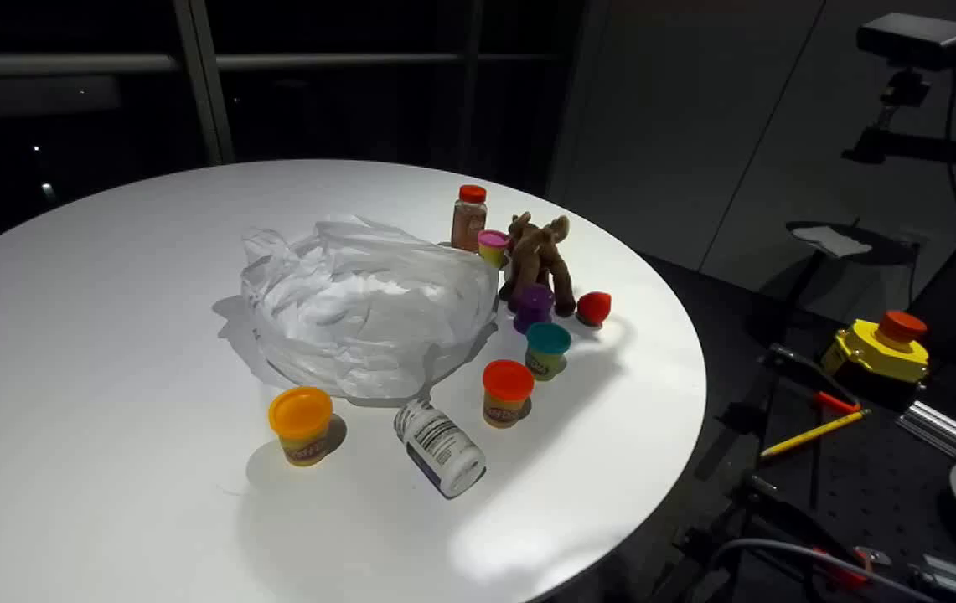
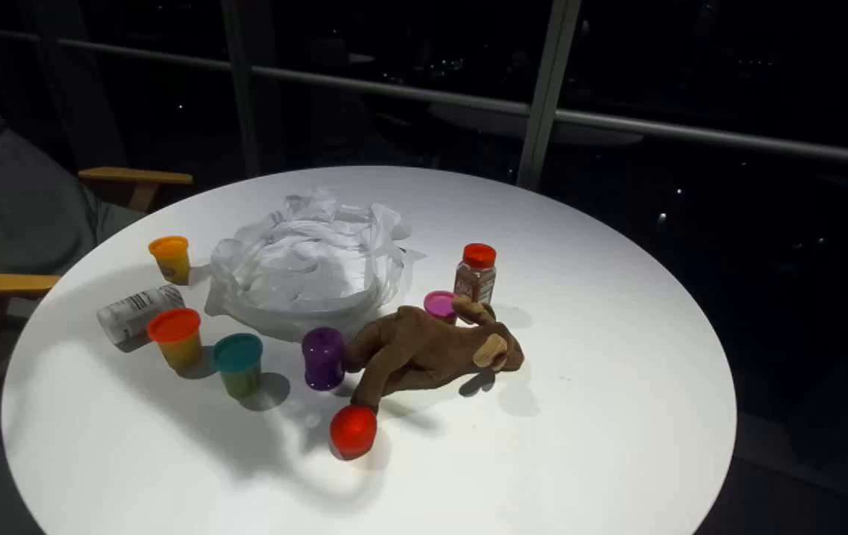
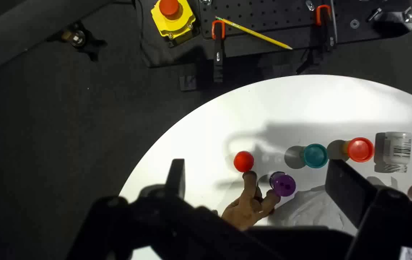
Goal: Put the objects on the table in the plastic
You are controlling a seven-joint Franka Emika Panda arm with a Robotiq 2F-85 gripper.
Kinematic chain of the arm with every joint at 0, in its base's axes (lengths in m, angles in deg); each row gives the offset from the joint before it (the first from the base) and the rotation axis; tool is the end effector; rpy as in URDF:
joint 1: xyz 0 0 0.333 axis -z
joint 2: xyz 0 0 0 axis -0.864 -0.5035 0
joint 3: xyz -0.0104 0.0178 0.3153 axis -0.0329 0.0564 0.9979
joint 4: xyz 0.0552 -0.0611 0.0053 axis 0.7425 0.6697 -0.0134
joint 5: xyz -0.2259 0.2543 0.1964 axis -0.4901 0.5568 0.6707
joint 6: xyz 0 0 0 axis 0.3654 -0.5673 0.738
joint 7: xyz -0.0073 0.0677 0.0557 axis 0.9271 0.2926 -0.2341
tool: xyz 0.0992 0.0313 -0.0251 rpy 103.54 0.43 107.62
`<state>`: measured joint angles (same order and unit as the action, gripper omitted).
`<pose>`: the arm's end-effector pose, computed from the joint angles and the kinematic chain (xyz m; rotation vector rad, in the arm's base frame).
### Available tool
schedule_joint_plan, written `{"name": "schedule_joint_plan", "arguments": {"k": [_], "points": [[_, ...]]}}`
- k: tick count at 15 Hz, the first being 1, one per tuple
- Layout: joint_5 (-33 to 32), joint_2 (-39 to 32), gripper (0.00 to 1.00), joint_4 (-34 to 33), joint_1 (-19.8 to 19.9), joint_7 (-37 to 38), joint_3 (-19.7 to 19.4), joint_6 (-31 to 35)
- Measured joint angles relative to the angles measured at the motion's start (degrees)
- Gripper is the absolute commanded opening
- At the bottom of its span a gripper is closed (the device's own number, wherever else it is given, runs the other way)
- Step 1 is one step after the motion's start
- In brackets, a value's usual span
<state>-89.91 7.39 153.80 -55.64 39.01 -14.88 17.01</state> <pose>0.4569 -0.0735 0.5556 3.0171 -0.1327 -0.4926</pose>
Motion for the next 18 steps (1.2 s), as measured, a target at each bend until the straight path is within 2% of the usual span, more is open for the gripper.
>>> {"name": "schedule_joint_plan", "arguments": {"k": [12,15,18], "points": [[0.29,-1.51,1.0,0.79,-0.16,0.68,0.14,0.96],[0.32,-3.28,1.0,4.9,-0.6,0.77,0.35,3.87],[0.64,-3.69,1.0,11.89,-1.1,0.73,0.41,8.91]]}}
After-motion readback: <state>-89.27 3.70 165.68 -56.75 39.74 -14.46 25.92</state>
